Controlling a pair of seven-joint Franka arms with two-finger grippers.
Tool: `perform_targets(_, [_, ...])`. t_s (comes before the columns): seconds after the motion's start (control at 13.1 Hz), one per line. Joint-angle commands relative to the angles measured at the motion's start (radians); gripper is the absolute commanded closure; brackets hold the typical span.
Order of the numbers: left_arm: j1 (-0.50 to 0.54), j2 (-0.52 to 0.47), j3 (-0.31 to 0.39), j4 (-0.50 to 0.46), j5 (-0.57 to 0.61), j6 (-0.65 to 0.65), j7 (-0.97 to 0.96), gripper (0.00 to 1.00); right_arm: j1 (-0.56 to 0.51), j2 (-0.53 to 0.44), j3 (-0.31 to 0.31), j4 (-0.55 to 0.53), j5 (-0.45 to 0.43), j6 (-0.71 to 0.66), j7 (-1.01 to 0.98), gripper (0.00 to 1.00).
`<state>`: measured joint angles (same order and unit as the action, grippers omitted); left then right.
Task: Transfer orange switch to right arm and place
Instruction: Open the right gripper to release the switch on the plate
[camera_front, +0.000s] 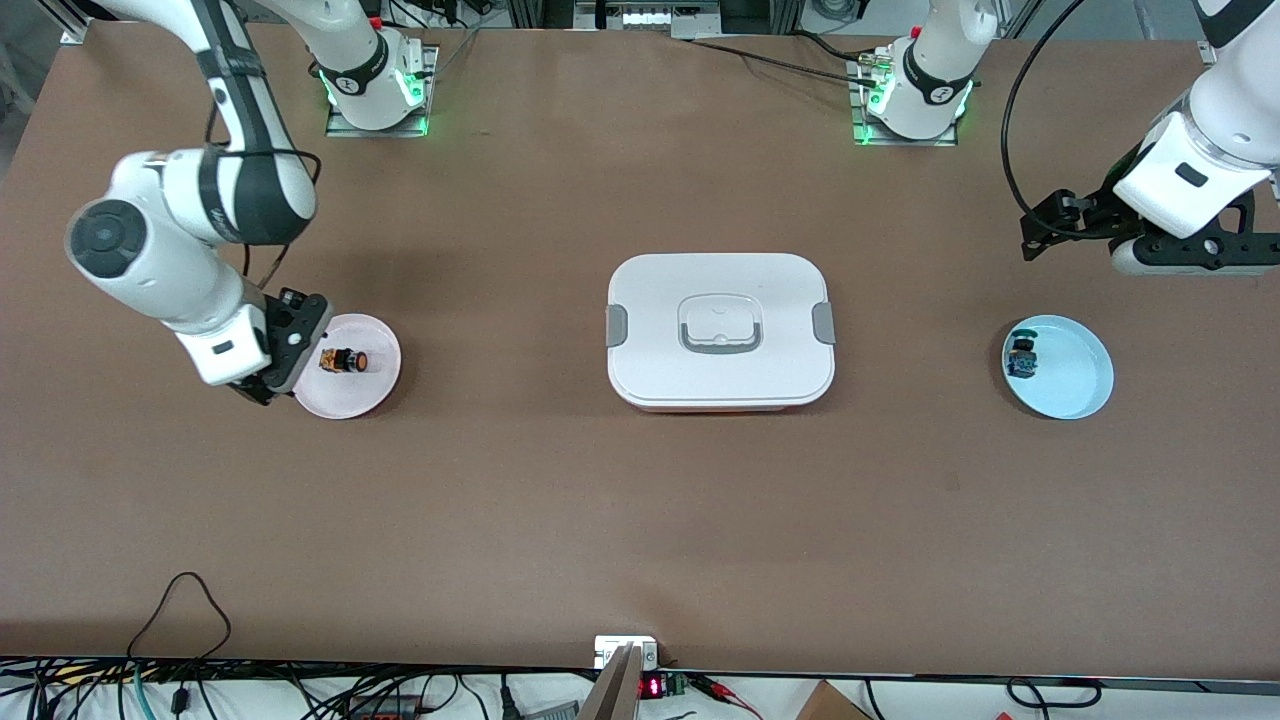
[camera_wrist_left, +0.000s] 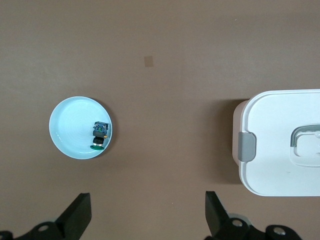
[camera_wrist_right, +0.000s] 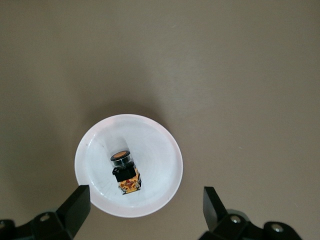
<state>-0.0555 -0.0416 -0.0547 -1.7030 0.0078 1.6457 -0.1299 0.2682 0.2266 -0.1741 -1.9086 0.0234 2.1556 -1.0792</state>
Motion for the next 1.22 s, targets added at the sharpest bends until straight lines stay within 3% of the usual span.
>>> perform_targets(0.0, [-0.01, 0.002, 0.007, 0.013, -0.022, 0.002, -0.007, 0.0, -0.009, 0.01, 0.01, 0.147, 0.035, -0.175, 0.205, 0.0])
perform_targets(0.23, [-0.004, 0.002, 0.007, 0.014, -0.022, 0.0, -0.005, 0.0, -0.009, 0.001, 0.008, 0.218, 0.108, -0.317, 0.521, 0.0])
perform_targets(0.69, [-0.007, 0.011, 0.007, 0.023, -0.022, 0.0, -0.005, 0.0, -0.003, -0.041, 0.011, 0.308, 0.09, -0.558, 1.146, 0.0])
perform_targets(0.84, [-0.007, 0.011, 0.007, 0.023, -0.022, -0.001, -0.007, 0.0, -0.01, -0.049, 0.011, 0.38, 0.026, -0.627, 1.151, 0.0])
perform_targets(1.15, [-0.007, 0.014, 0.007, 0.026, -0.02, -0.001, -0.002, 0.0, -0.136, -0.11, 0.011, 0.39, 0.006, -0.567, 1.098, 0.0])
